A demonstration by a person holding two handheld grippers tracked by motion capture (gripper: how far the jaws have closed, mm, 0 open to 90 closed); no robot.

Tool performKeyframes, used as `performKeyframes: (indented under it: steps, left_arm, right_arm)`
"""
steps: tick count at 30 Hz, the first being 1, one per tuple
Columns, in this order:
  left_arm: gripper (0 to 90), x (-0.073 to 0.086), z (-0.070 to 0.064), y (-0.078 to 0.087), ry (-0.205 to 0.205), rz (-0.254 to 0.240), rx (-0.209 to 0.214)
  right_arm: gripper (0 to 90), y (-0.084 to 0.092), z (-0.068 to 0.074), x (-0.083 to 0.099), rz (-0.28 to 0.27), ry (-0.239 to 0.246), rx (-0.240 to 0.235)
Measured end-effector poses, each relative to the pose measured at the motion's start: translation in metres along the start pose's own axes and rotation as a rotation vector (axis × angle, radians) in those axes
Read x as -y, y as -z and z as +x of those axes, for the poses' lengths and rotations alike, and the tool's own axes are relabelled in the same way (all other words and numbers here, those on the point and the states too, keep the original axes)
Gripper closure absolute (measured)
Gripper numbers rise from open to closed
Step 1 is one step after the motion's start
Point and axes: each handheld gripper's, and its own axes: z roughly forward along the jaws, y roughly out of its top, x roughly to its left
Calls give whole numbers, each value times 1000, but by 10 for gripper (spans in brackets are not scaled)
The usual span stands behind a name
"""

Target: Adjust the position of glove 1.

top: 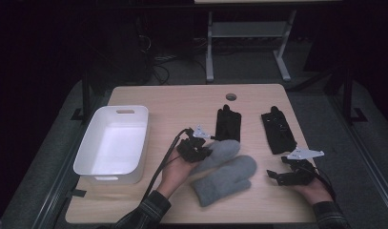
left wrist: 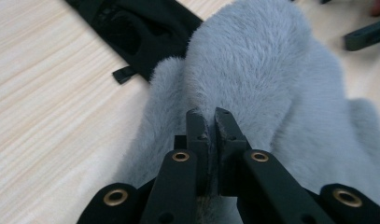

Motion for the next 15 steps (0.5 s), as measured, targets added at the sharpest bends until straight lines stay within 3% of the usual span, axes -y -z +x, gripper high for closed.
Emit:
performKeyframes:
  steps: [2,7,10,15]
  left_arm:
    - [823,2,1,-5,4,8,19]
    - [564,-1,6,3,7,-23,25]
    - [535,-4,17,11,13,-45,-17]
    - [525,-7,46,3,67,-55,11]
  right_arm:
    - [150,0,0,0,0,1,1]
    - [151,0,0,0,2,-5,-1]
    - [151,0,0,0,1,-3,0]
    - [151,0,1,0,3,-4,2]
